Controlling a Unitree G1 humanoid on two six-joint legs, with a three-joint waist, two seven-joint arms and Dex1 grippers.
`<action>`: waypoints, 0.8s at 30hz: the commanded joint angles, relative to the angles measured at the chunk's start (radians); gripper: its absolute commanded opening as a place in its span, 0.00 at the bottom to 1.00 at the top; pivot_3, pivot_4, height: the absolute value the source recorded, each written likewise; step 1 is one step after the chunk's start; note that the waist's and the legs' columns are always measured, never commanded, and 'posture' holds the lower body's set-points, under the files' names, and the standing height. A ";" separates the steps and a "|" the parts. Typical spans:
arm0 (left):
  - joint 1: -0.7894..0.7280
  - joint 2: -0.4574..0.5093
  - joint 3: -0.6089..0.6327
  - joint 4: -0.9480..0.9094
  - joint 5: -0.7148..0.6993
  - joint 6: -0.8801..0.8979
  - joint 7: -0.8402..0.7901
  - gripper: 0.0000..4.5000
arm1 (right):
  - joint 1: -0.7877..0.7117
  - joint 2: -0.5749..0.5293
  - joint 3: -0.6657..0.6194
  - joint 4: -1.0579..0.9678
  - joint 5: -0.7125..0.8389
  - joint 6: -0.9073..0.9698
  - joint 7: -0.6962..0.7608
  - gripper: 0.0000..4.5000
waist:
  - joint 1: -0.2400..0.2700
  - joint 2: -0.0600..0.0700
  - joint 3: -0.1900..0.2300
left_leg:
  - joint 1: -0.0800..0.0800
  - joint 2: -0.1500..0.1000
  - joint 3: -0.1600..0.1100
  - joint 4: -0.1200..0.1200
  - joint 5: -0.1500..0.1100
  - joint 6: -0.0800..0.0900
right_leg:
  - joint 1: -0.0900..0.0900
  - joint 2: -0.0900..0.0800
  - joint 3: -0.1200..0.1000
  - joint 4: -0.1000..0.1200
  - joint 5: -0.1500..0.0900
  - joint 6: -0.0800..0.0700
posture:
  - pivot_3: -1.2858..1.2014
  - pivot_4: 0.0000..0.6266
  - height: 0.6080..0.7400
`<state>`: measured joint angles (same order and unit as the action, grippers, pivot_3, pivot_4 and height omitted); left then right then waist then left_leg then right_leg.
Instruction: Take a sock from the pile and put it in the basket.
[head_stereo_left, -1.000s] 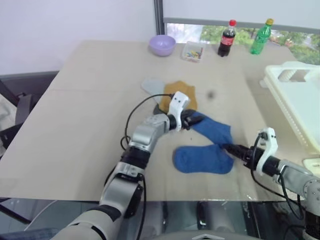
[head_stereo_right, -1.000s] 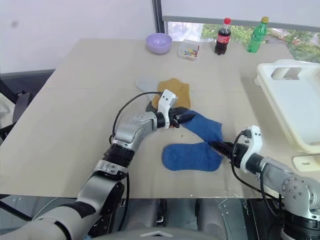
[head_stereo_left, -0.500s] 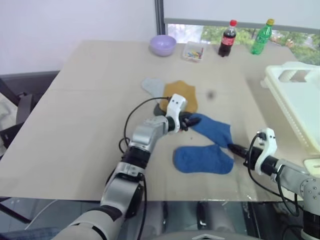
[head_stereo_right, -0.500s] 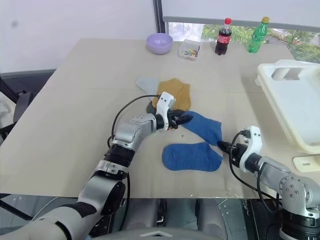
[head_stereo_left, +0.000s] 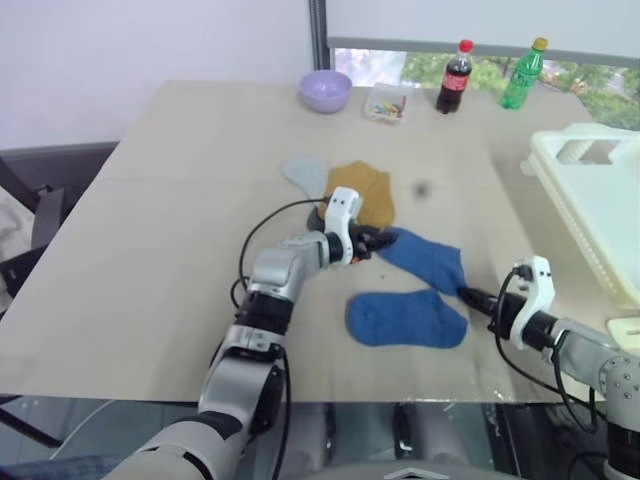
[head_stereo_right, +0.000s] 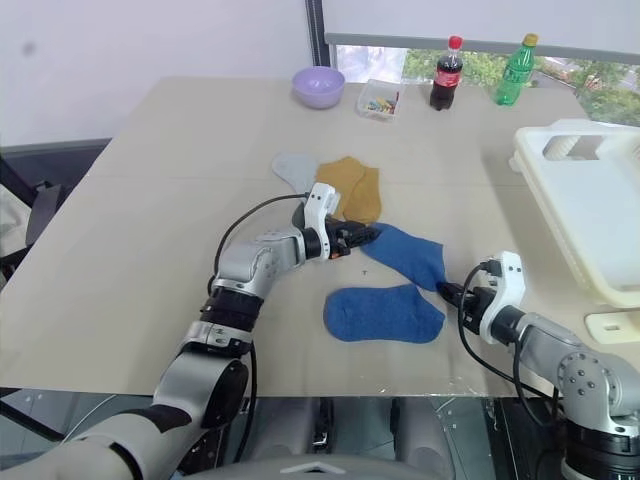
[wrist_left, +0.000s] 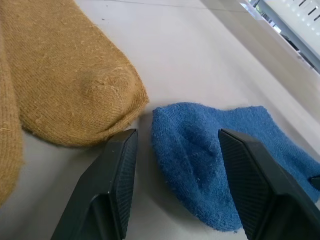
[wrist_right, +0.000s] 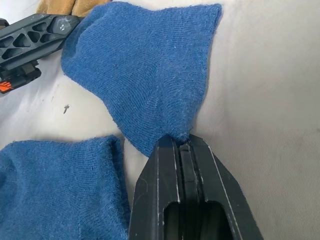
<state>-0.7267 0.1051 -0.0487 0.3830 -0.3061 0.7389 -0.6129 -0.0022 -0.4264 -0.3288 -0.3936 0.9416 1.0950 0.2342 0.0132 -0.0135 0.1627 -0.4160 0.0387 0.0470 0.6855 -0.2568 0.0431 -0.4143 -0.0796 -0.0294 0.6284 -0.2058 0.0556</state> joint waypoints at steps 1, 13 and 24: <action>0.002 0.011 -0.004 0.024 0.020 0.003 0.026 0.61 | 0.015 -0.010 0.001 -0.022 -0.016 -0.021 0.002 0.01 | 0.000 0.000 0.000 | 0.000 0.000 0.000 0.000 0.000 0.000 | 0.000 0.000 0.000 0.000 0.000 0.000 | 0.52 0.24 0.92; 0.009 0.012 -0.007 0.105 0.034 -0.001 0.049 0.01 | 0.024 -0.014 0.010 -0.024 -0.034 -0.044 0.013 0.00 | 0.000 -0.001 -0.002 | 0.001 0.000 0.000 0.000 0.000 0.000 | 0.000 0.000 0.000 0.000 0.000 0.000 | 0.52 0.24 0.92; 0.035 0.001 0.084 0.049 -0.117 0.107 -0.049 0.01 | 0.019 -0.015 0.024 -0.014 -0.058 -0.063 0.030 0.00 | 0.000 0.000 -0.002 | 0.001 0.000 0.000 0.000 0.000 0.000 | 0.000 0.000 0.000 0.000 0.000 -0.001 | 0.52 0.24 0.92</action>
<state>-0.7159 0.1101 0.0318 0.4377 -0.3871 0.8020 -0.6340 0.0142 -0.4275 -0.3064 -0.3960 0.8966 1.0440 0.2612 0.0129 -0.0139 0.1606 -0.4155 0.0389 0.0470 0.6855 -0.2569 0.0430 -0.4141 -0.0798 -0.0295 0.6283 -0.2064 0.0549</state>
